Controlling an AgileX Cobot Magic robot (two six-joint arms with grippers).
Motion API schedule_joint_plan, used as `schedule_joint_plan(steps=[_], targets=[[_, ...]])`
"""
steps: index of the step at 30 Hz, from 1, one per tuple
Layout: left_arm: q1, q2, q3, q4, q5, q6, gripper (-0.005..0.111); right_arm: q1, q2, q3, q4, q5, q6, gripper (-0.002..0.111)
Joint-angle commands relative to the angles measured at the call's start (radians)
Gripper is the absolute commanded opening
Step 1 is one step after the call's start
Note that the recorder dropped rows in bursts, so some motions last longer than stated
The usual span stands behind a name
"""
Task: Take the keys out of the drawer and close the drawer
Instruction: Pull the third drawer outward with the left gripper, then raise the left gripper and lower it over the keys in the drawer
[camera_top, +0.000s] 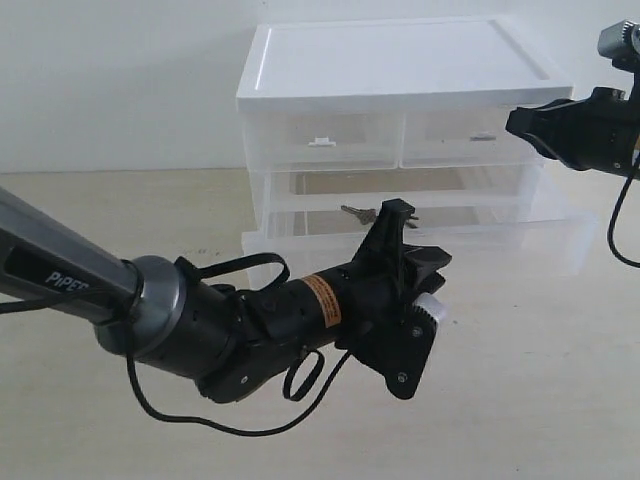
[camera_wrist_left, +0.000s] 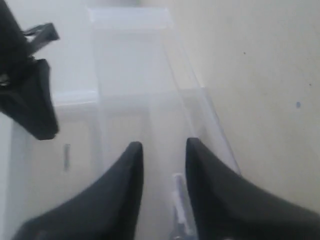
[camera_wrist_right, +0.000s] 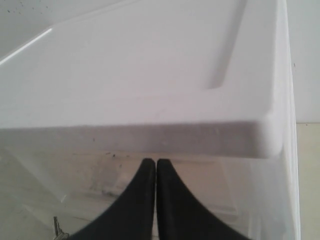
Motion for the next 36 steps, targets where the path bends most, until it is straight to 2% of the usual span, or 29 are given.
schedule_joint_plan(steps=[1, 3, 6, 8, 10, 13, 14, 15, 16, 19, 20, 24, 29, 33, 35, 36], targets=[[-0.006, -0.008, 0.091, 0.033, -0.312, -0.023, 0.049, -0.003, -0.004, -0.007, -0.003, 0.002, -0.003, 0.000], [-0.014, -0.025, 0.137, 0.018, -0.366, -0.072, 0.058, -0.003, -0.004, -0.007, -0.005, 0.002, -0.003, 0.000], [-0.023, -0.053, 0.214, 0.013, -0.380, -0.162, 0.064, -0.003, -0.004, -0.007, -0.005, 0.002, -0.003, 0.000], [-0.034, -0.094, 0.243, 0.006, -0.380, -0.235, 0.064, -0.003, -0.004, -0.007, -0.007, 0.002, -0.003, 0.000], [-0.056, -0.154, 0.262, -0.037, -0.380, -0.382, 0.063, -0.003, -0.004, -0.007, -0.007, 0.002, -0.003, 0.000], [-0.093, -0.266, 0.257, -0.161, -0.380, -0.596, 0.059, -0.003, -0.004, -0.007, -0.007, 0.002, -0.003, 0.000], [-0.100, -0.314, 0.238, -0.197, -0.336, -0.654, 0.057, -0.003, -0.004, -0.007, -0.007, 0.002, -0.003, 0.000], [-0.105, -0.355, 0.208, -0.231, -0.230, -0.711, 0.053, -0.003, -0.004, -0.007, -0.007, 0.002, -0.003, 0.000], [-0.105, -0.404, 0.161, -0.272, -0.059, -0.804, 0.049, -0.003, -0.004, -0.007, -0.007, 0.002, -0.003, 0.000], [-0.084, -0.499, -0.040, -0.293, 0.552, -1.044, 0.035, -0.003, -0.004, -0.007, -0.011, 0.002, -0.003, 0.000], [-0.078, -0.511, -0.118, -0.288, 0.741, -1.052, 0.033, -0.003, -0.004, -0.007, -0.017, 0.002, 0.003, 0.000], [-0.042, -0.499, -0.380, -0.288, 1.200, -1.037, 0.033, -0.003, -0.004, -0.007, -0.028, 0.002, 0.012, 0.000], [0.013, -0.406, -0.601, -0.348, 1.505, -1.054, 0.033, -0.003, -0.004, -0.007, -0.042, -0.002, 0.031, 0.000], [0.026, -0.300, -0.675, -0.343, 1.575, -1.046, 0.034, -0.003, -0.004, -0.007, -0.051, -0.020, 0.035, 0.000], [0.026, -0.254, -0.704, -0.302, 1.565, -1.039, 0.043, -0.003, -0.004, -0.007, -0.053, -0.022, 0.039, 0.000], [0.026, -0.235, -0.714, -0.279, 1.557, -1.046, 0.052, -0.003, -0.004, -0.007, -0.053, -0.024, 0.039, 0.000]])
